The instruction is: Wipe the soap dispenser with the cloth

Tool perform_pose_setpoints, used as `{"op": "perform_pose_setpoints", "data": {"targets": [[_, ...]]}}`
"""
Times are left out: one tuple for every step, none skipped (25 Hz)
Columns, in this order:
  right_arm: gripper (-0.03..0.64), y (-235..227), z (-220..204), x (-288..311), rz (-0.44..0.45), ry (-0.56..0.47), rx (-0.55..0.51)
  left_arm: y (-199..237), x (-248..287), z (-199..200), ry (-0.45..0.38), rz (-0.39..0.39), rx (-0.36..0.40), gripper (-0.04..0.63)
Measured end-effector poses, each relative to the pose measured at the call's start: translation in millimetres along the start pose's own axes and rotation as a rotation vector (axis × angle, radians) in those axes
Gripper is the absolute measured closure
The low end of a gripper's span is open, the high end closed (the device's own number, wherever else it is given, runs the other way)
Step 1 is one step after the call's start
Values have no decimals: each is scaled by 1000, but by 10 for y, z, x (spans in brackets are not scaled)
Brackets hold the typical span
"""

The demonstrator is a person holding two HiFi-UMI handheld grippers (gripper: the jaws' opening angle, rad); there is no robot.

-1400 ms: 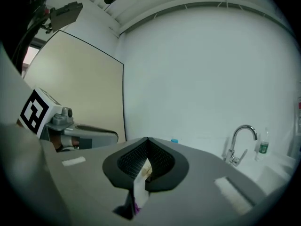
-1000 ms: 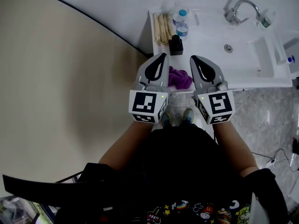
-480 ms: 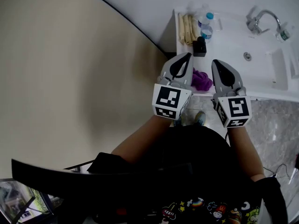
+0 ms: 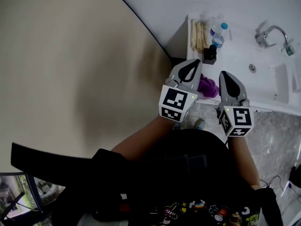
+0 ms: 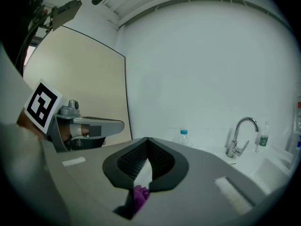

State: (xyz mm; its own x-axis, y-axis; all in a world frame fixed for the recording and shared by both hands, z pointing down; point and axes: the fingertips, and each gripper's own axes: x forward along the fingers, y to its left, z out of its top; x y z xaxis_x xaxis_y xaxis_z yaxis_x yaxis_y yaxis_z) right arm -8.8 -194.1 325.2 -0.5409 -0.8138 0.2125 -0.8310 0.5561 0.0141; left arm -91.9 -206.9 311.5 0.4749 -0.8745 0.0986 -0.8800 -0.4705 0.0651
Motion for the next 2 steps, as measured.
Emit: {"op": "perform_pose_setpoints", "data": {"targets": [[593, 38, -1, 1, -5, 0, 2, 19, -23, 1, -3, -7, -2, 595], [592, 78, -1, 2, -10, -1, 4, 37, -46, 4, -6, -14, -3, 595]]}}
